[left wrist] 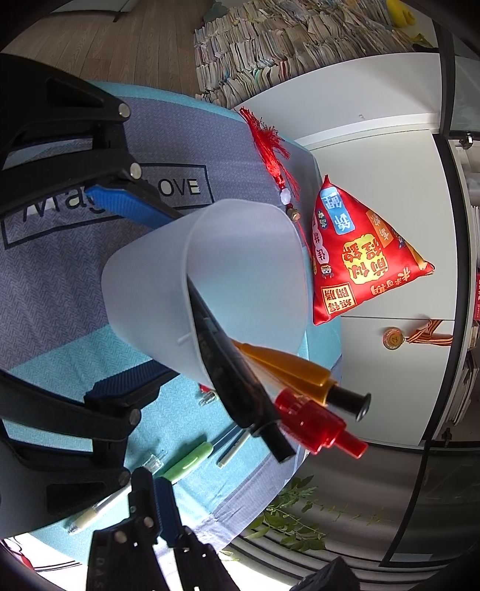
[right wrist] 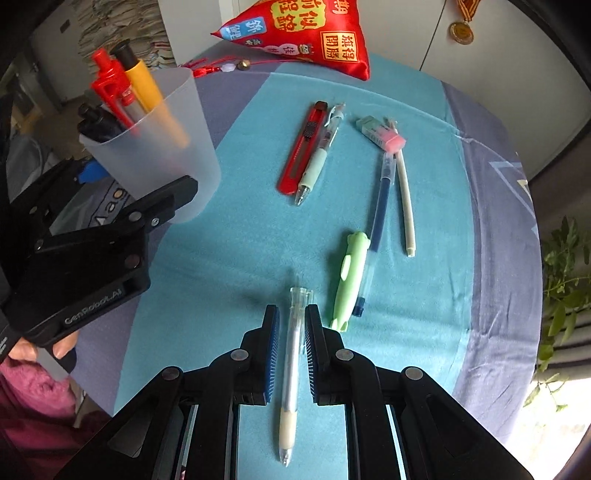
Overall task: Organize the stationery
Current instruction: 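Lift the clear white pen with the right gripper and drop it into the cup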
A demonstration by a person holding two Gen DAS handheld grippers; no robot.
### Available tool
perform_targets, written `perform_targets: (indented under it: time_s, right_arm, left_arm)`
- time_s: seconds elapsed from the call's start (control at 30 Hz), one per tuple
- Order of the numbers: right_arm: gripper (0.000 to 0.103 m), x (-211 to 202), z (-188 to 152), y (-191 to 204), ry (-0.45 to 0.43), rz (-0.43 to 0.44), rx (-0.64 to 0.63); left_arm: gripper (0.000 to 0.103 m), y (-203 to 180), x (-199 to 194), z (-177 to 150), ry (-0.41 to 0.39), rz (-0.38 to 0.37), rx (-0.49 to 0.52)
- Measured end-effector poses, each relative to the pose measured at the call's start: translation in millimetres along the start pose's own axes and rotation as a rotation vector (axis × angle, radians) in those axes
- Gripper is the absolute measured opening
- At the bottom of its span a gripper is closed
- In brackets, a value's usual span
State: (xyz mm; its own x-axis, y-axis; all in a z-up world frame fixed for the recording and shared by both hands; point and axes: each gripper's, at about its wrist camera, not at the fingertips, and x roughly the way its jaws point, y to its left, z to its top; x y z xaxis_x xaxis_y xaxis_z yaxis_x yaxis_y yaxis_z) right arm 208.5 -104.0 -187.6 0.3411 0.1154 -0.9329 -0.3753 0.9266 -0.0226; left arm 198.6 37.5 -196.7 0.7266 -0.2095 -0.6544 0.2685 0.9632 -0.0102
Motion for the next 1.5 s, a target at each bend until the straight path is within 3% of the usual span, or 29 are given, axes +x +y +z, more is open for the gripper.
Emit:
perform_targets:
  time_s: [0.27,0.53,0.73,0.97,1.23,1.37,1.5]
  right_arm:
    - [0.014,20,11,-8,0.044,-0.002,0.020]
    - [0.015,23,20,-20,0.014,0.021,0.081]
    - [0.015,-24,14,-21,-0.114,0.045,0.105]
    - [0.015,-120,13,-10,-0.387,0.065,0.119]
    - [0.015,-196,61,12,-0.655,0.102,0.088]
    - [0.015,-203,85,28,-0.707,0.130,0.056]
    - [0.015,-184,100,35,-0.671,0.169,0.068]
  left_arm:
    - [0.070,0,0,0,0.000,0.000,0.000]
    - [0.070,0,1,0,0.003,0.001,-0.001]
    - [0.070,-1,1,0,0.003,0.001,0.000]
    - [0.070,-2,1,0,0.003,0.001,0.000]
    - [0.070,-1,1,0,0.004,0.001,0.000]
    - [0.070,-1,1,0,0.004,0.000,-0.001]
    - [0.070,-1,3,0,0.006,-0.002,-0.002]
